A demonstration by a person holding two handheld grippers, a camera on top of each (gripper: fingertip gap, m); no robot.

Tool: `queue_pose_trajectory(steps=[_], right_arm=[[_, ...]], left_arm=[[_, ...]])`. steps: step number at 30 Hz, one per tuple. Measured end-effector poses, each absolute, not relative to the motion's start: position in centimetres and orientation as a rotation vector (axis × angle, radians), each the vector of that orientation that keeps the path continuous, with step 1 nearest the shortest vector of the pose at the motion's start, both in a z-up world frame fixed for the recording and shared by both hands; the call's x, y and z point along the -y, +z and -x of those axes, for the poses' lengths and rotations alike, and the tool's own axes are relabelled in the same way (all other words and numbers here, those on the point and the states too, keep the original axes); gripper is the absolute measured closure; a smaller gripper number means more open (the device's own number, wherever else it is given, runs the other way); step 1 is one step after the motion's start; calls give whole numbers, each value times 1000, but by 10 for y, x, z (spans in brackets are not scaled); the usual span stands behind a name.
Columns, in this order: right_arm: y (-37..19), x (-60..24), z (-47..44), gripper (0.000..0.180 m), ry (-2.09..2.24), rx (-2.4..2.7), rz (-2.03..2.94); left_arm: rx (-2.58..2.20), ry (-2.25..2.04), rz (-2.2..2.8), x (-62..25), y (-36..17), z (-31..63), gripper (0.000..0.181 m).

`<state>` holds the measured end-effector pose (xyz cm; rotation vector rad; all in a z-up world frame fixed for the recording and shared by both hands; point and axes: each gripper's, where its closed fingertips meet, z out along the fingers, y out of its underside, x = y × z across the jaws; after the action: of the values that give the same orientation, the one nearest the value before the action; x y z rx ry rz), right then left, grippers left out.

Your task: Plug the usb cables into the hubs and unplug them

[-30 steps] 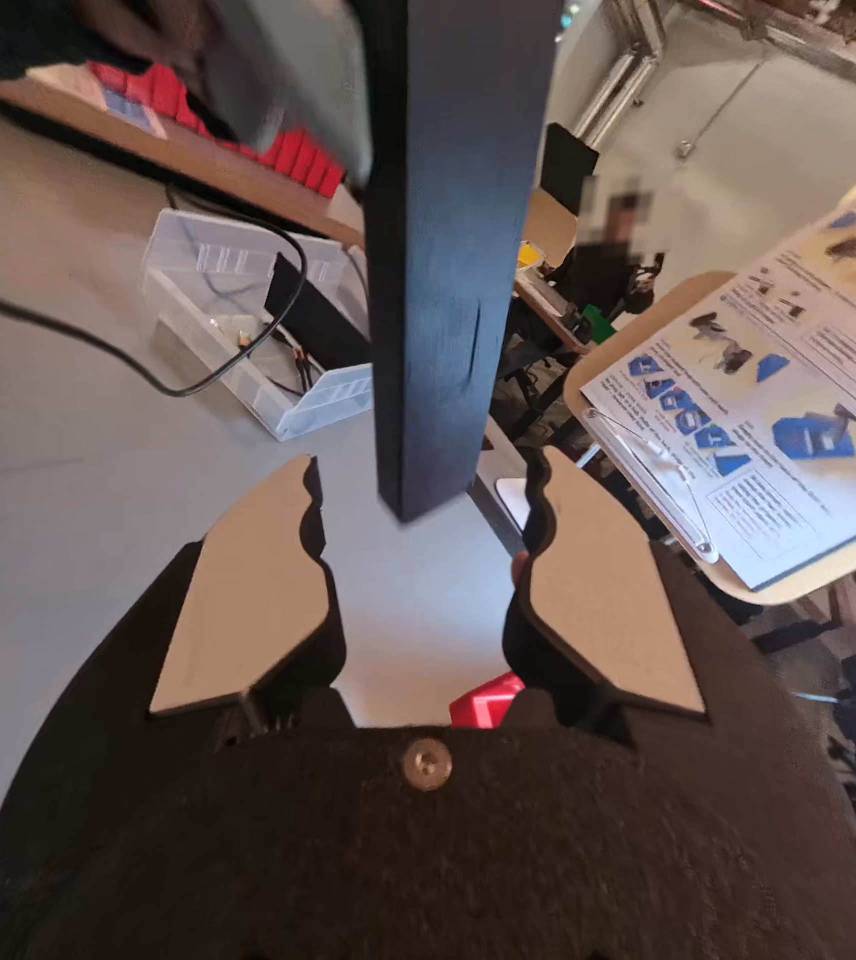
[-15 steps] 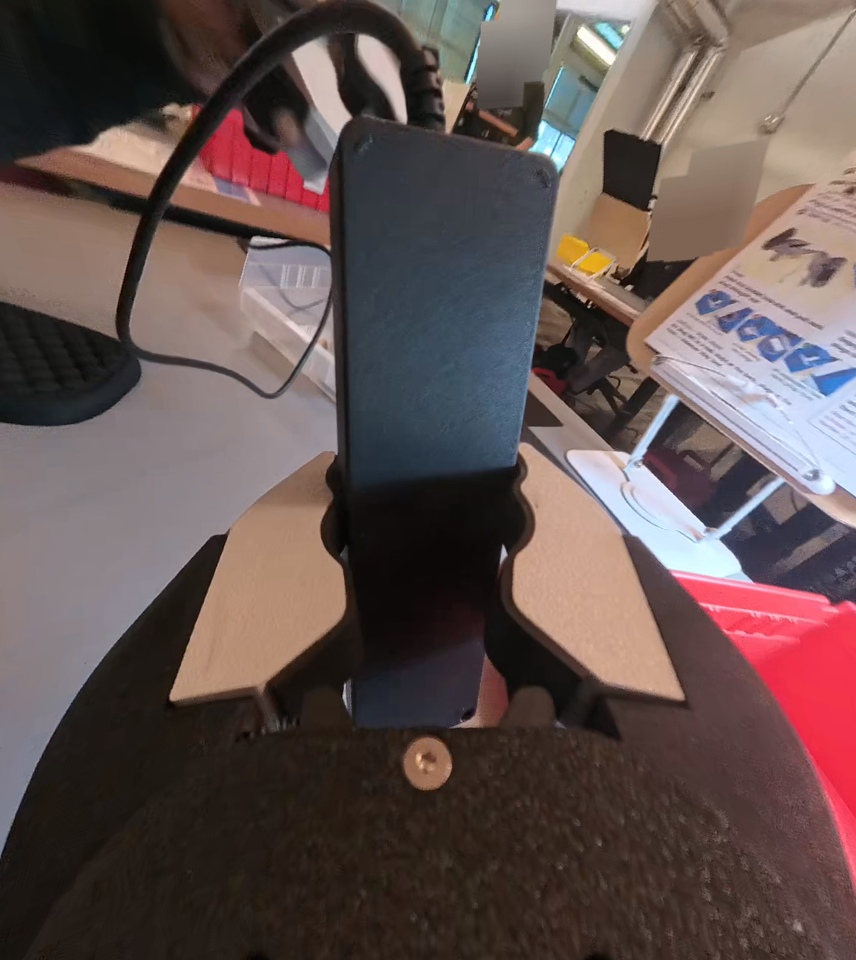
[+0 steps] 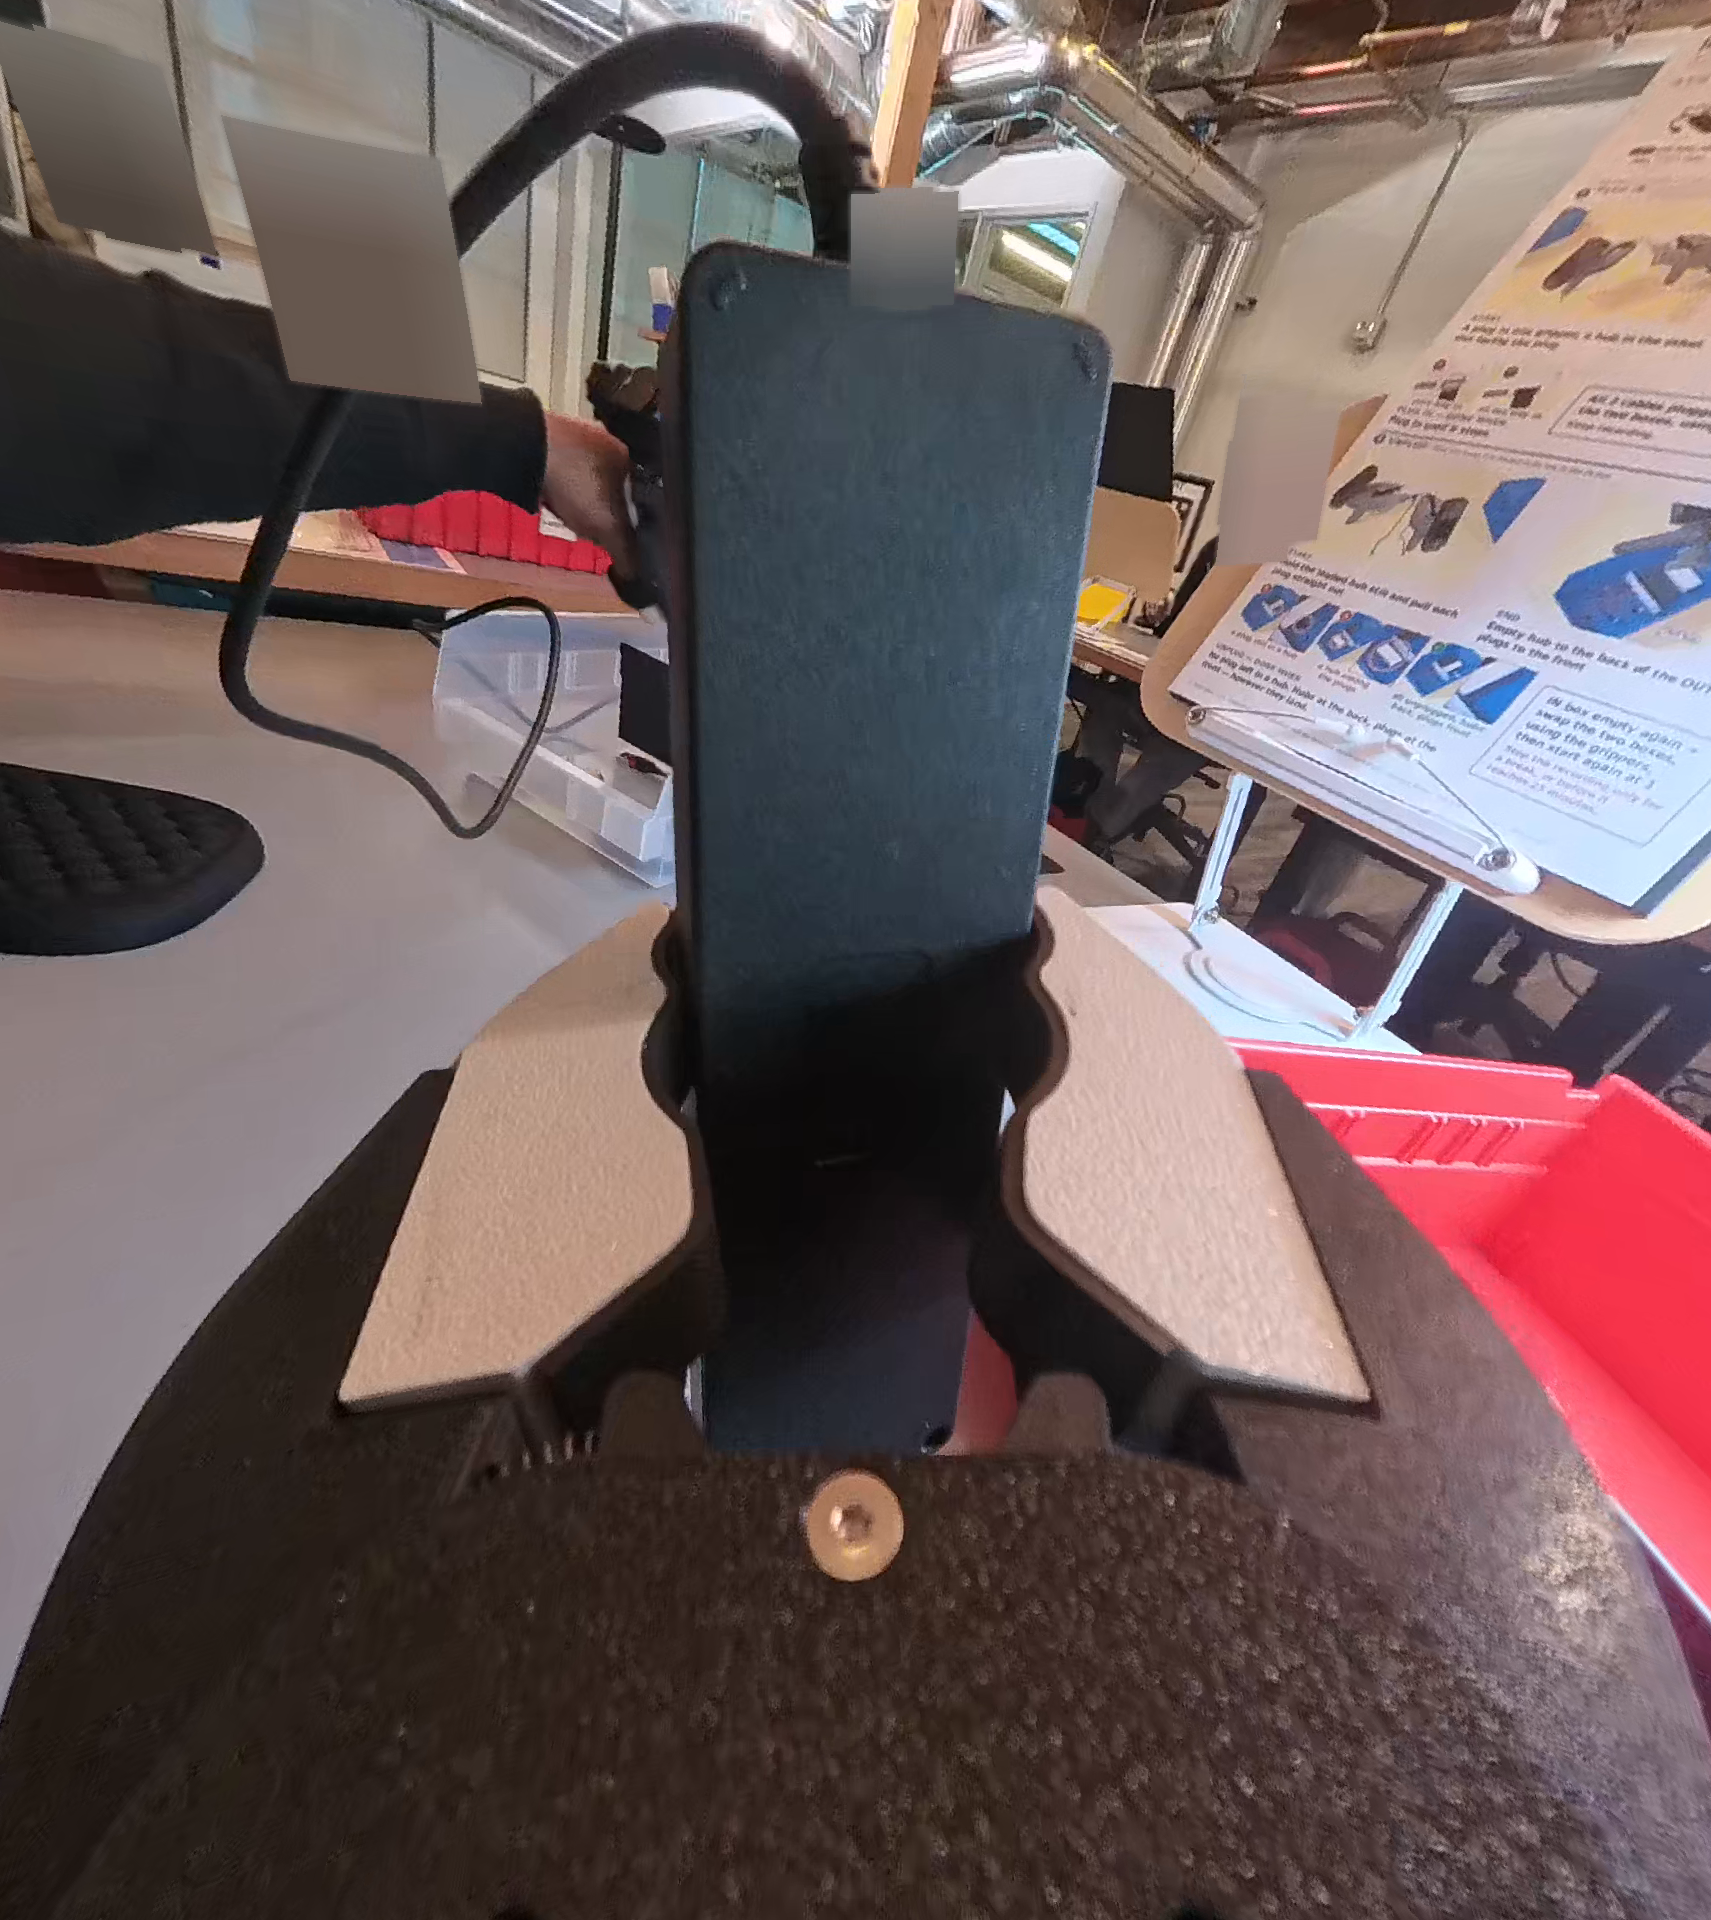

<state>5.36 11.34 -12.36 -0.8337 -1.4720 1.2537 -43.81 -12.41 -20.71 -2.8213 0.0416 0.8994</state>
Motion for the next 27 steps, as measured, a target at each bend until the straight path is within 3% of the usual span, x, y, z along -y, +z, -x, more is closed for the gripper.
queue_pose_trajectory(steps=[9,14,17,22,27], right_arm=[[-139,-115,-41,122,1257,1501,877],[-138,-121,-42,122,1272,1475,890],[-133,-125,-46,121,1293,1445,888],[-123,-127,-52,121,1346,1403,874],[-106,-129,-60,120,1404,1336,853]], left_arm=[[-261,1040,2843,102,-218,487,141],[-398,1278,2897,112,-229,509,175],[-292,1268,2832,116,-191,500,177],[-182,1428,2770,164,-73,467,177],[-168,1196,2910,220,2,372,177]])
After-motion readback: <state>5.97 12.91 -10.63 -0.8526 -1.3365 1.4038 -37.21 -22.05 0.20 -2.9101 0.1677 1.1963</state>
